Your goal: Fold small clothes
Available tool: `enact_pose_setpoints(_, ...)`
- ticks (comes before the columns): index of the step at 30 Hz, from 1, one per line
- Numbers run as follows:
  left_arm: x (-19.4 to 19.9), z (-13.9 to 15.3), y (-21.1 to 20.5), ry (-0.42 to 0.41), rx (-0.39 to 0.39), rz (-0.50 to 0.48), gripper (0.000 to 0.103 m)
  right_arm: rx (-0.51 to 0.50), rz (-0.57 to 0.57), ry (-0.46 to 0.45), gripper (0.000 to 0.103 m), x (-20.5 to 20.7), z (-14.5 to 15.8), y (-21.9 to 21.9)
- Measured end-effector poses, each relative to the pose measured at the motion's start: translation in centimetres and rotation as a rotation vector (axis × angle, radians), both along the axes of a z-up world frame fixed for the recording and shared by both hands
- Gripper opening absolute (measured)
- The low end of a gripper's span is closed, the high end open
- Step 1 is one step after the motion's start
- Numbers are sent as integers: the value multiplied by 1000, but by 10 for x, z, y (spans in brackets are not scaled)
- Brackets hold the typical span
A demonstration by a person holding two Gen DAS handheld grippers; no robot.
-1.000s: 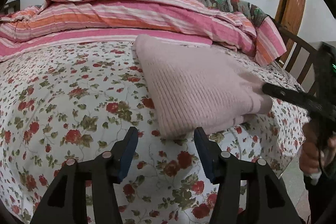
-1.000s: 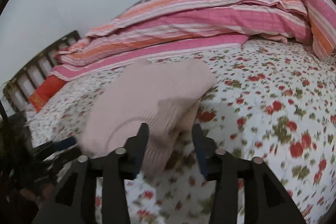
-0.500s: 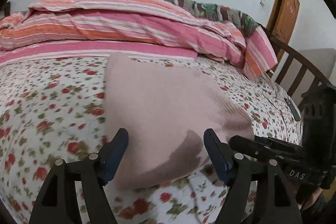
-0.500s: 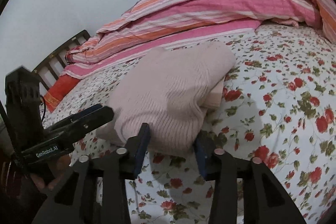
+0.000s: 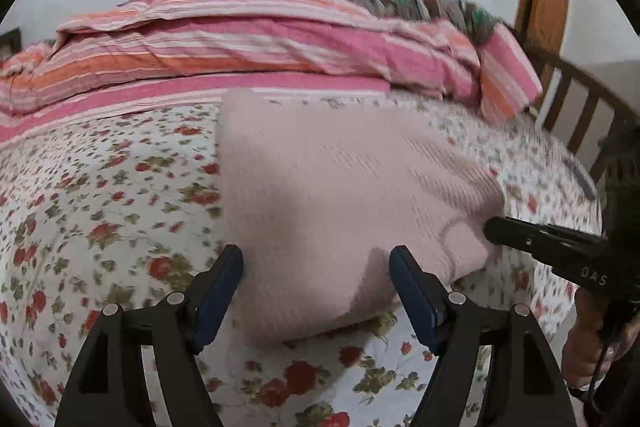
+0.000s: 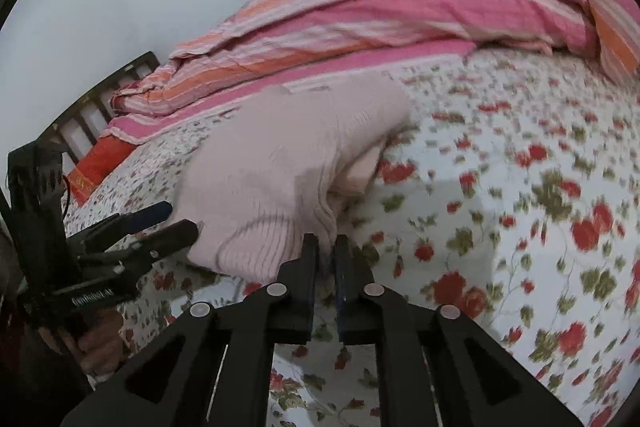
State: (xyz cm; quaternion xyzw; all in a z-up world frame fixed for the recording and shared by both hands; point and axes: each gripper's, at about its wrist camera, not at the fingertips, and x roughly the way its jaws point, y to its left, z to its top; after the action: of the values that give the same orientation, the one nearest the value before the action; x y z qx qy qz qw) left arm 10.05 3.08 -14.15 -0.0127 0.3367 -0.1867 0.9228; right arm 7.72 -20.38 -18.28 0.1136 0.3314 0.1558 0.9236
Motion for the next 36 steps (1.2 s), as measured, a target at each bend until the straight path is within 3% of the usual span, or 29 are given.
enact_pose_setpoints(3, 12, 6, 20, 2, -49, 64, 74, 30, -4, -51, 37, 5, 14, -2)
enact_pose_setpoints(4, 17, 7, 23, 5, -53, 75, 74, 35, -10, -57, 39, 9, 16, -2)
enact_pose_setpoints(9, 47, 8, 33, 34, -40, 128, 74, 78, -58, 29, 36, 48, 6, -1)
enact_pose_setpoints(10, 50, 8, 34, 35, -39, 128, 74, 87, -52, 41, 29, 52, 3, 0)
enact_pose_setpoints(11, 52, 8, 34, 33, -37, 127, 74, 88, -42, 33, 13, 53, 2, 0)
enact_pose_setpoints(13, 53, 9, 37, 19, -33, 129, 74, 62, -27, -62, 12, 42, 10, -2)
enact_pose_setpoints(15, 54, 10, 40, 9, -40, 126, 74, 84, -21, -103, 12, 36, 14, -9)
enact_pose_setpoints(18, 63, 10, 41, 14, -63, 101, 74, 97, -38, -32, 12, 47, 1, -16)
enact_pose_setpoints(20, 72, 10, 35, 20, -49, 103, 74, 41, -44, 9, 16, 53, -6, -13)
enact_pose_setpoints(21, 77, 11, 32, 20, -38, 105, 74, 19, -47, 10, 23, 54, -6, -13)
enact_pose_setpoints(22, 81, 11, 29, 24, -22, 114, 74, 1, -62, -4, 37, 53, -1, -13)
enact_pose_setpoints(24, 90, 11, 24, 33, 1, 134, 74, -5, -94, -23, 47, 58, 9, -17)
enact_pose_setpoints(29, 108, 2, 17, 73, 7, 164, 74, 18, -121, -21, 47, 85, 21, -20)
enact_pose_setpoints(33, 105, -3, 15, 68, 12, 166, 75, -130, -156, 74, 42, 111, 2, -10)
enact_pose_setpoints(36, 103, -2, 15, 71, 12, 161, 75, -97, -156, 87, 42, 110, -1, -17)
